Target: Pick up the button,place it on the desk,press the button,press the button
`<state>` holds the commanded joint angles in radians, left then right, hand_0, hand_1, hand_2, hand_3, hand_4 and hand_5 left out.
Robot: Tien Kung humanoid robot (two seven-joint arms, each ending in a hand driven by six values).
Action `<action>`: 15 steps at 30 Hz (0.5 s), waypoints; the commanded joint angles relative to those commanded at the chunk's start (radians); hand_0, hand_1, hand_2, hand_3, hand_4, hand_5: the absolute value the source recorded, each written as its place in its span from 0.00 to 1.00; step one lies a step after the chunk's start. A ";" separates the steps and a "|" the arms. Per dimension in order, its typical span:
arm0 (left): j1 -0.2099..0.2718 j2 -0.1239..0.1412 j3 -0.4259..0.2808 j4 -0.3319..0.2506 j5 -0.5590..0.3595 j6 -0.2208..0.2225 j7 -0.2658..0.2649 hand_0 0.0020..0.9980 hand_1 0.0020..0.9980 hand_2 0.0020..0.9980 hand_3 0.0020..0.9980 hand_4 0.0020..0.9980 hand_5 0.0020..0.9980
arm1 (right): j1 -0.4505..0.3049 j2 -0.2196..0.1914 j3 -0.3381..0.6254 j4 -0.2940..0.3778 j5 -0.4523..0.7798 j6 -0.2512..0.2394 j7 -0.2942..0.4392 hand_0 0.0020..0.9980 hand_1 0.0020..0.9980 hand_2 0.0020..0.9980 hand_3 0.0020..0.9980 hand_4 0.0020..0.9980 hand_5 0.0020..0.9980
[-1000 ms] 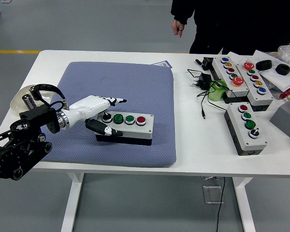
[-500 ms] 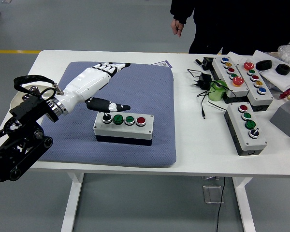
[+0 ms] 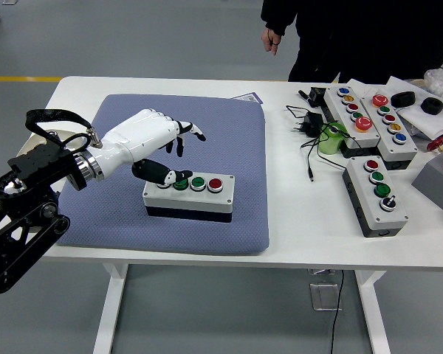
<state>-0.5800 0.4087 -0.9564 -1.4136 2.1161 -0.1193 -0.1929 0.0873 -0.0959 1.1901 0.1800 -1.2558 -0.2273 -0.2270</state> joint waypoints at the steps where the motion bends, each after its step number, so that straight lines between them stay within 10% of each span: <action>1: 0.000 0.001 -0.001 -0.001 -0.006 -0.018 0.004 0.00 0.00 0.07 0.74 0.36 0.00 | 0.000 0.000 0.000 0.000 0.000 0.000 0.000 0.75 0.71 0.72 0.59 0.18 0.14; 4: 0.002 0.007 0.005 -0.006 -0.027 -0.048 0.011 0.00 0.00 0.07 0.74 0.36 0.00 | 0.000 0.000 -0.001 0.000 0.003 0.000 0.001 0.75 0.71 0.72 0.59 0.18 0.14; 5: 0.003 0.008 0.010 -0.009 -0.031 -0.053 0.013 0.00 0.00 0.04 0.75 0.22 0.00 | 0.000 -0.001 -0.001 0.000 0.004 0.000 0.001 0.75 0.71 0.72 0.59 0.18 0.14; 15: 0.001 0.022 0.047 -0.023 -0.012 -0.098 0.038 0.00 0.00 0.04 0.75 0.22 0.00 | -0.001 0.000 -0.002 0.000 0.004 0.000 0.000 0.75 0.71 0.72 0.59 0.18 0.14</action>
<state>-0.5789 0.4307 -0.9089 -1.4362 2.1037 -0.2177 -0.1552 0.0861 -0.0962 1.1884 0.1800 -1.2519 -0.2274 -0.2269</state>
